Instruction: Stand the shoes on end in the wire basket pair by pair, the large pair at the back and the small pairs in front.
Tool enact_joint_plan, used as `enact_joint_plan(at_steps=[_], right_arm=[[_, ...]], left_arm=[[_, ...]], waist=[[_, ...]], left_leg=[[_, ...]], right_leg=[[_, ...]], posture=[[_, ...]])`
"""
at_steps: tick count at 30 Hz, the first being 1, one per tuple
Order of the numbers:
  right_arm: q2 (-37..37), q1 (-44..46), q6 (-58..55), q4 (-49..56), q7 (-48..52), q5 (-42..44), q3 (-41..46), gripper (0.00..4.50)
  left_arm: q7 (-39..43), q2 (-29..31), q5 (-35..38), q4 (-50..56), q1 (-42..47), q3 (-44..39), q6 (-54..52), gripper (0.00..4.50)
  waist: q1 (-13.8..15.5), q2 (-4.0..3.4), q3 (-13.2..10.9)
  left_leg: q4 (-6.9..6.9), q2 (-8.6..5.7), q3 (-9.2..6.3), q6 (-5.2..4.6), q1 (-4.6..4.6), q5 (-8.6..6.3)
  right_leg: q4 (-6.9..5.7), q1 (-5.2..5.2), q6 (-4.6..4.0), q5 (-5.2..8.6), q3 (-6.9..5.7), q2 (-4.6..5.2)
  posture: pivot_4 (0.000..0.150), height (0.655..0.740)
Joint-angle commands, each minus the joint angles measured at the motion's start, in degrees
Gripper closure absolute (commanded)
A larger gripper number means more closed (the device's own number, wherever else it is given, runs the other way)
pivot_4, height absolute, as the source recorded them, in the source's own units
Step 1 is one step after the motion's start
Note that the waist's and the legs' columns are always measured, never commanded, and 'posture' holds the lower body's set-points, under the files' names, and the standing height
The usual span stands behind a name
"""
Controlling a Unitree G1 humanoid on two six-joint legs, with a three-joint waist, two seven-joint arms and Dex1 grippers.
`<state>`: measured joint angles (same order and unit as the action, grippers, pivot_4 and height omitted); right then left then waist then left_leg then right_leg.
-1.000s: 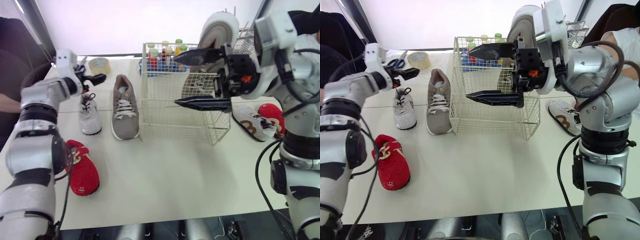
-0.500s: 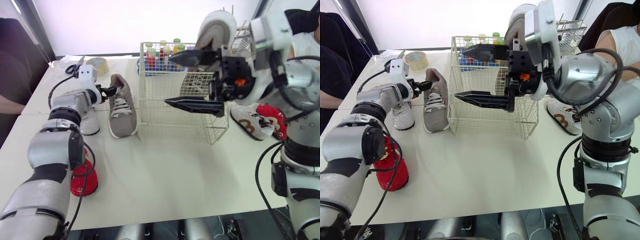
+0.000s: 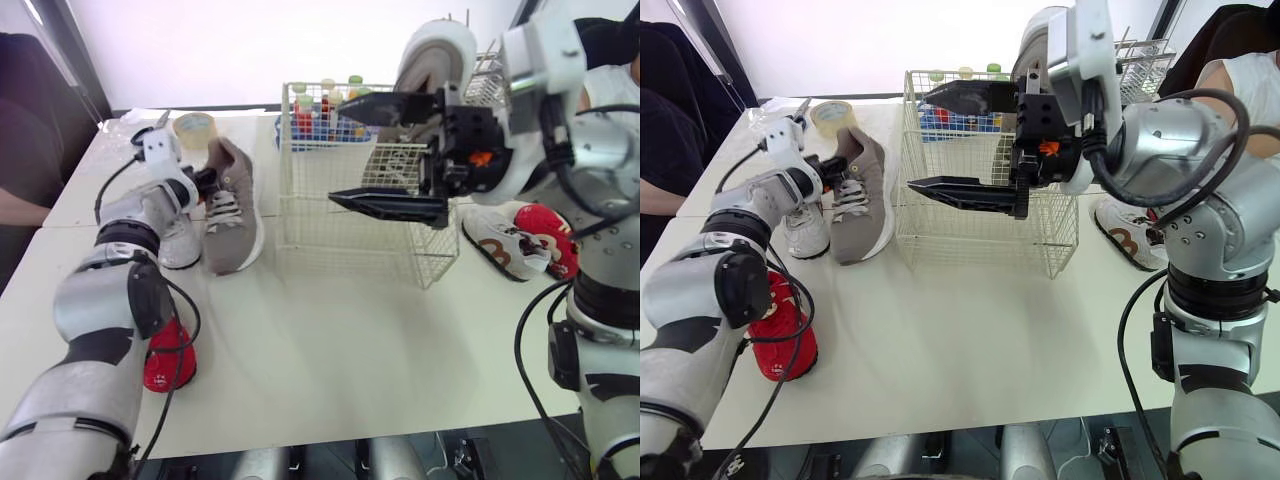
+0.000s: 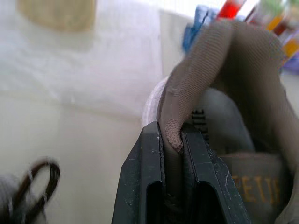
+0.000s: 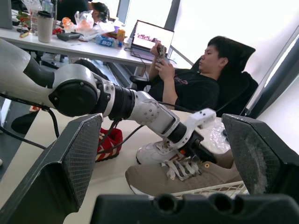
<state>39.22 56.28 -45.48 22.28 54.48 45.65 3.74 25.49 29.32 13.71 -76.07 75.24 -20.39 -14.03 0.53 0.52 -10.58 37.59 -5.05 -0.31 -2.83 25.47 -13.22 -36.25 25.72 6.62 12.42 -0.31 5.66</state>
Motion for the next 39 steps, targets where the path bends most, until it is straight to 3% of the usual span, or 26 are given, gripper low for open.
enact_joint_plan(at_steps=[1,8,14,22,29,39], right_arm=[[0.23,1.28,1.63,0.16,0.33,-0.17,0.16,0.00],[0.12,1.27,2.14,-0.55,0.96,-0.40,-0.79,0.00],[0.29,1.34,2.53,-0.77,0.90,-0.44,-0.78,0.00],[0.84,1.16,2.30,0.28,-0.21,-0.61,-0.42,0.00],[2.32,-0.75,2.11,1.91,-1.44,-0.11,0.94,0.00],[4.31,-3.92,1.64,5.31,-3.50,1.51,3.02,0.00]], left_arm=[[0.89,2.03,2.94,8.60,6.74,-2.94,10.37,4.48],[2.02,0.87,4.59,21.00,8.07,-2.85,16.95,4.48],[-2.02,-3.18,3.26,26.93,11.41,-1.77,31.33,4.48],[-6.92,-13.46,1.25,20.32,16.47,-0.28,49.45,4.48],[-2.76,-20.50,2.48,14.31,18.33,0.12,62.55,4.48],[-3.49,-25.16,-0.99,8.26,18.02,1.42,73.18,4.48]], waist=[[0.02,0.08,-0.04],[-0.01,0.12,-0.07],[0.24,0.13,-0.08],[0.28,0.15,-0.07],[0.11,0.15,-0.07],[0.21,0.16,-0.08]], left_leg=[[0.07,0.00,0.00,0.16,0.10,0.09],[0.28,-0.05,0.04,-0.07,0.19,-0.06],[0.40,-0.04,0.02,-0.08,0.19,-0.05],[0.49,-0.09,0.02,-0.15,0.15,-0.09],[0.48,-0.05,0.06,-0.19,0.09,-0.11],[0.53,-0.07,0.07,-0.36,0.09,-0.20]], right_leg=[[-0.03,0.06,0.00,0.00,0.00,0.02],[0.04,-0.01,0.13,-0.07,0.01,0.08],[0.04,-0.07,0.17,-0.10,0.00,0.04],[0.16,-0.23,0.31,-0.17,-0.07,-0.01],[0.16,-0.24,0.32,-0.18,-0.07,-0.02],[0.20,-0.29,0.32,-0.18,-0.07,-0.02]], posture=[[0.150,0.7400],[0.150,0.7400],[0.150,0.7400],[0.150,0.7400],[0.150,0.7400],[0.150,0.7400]])
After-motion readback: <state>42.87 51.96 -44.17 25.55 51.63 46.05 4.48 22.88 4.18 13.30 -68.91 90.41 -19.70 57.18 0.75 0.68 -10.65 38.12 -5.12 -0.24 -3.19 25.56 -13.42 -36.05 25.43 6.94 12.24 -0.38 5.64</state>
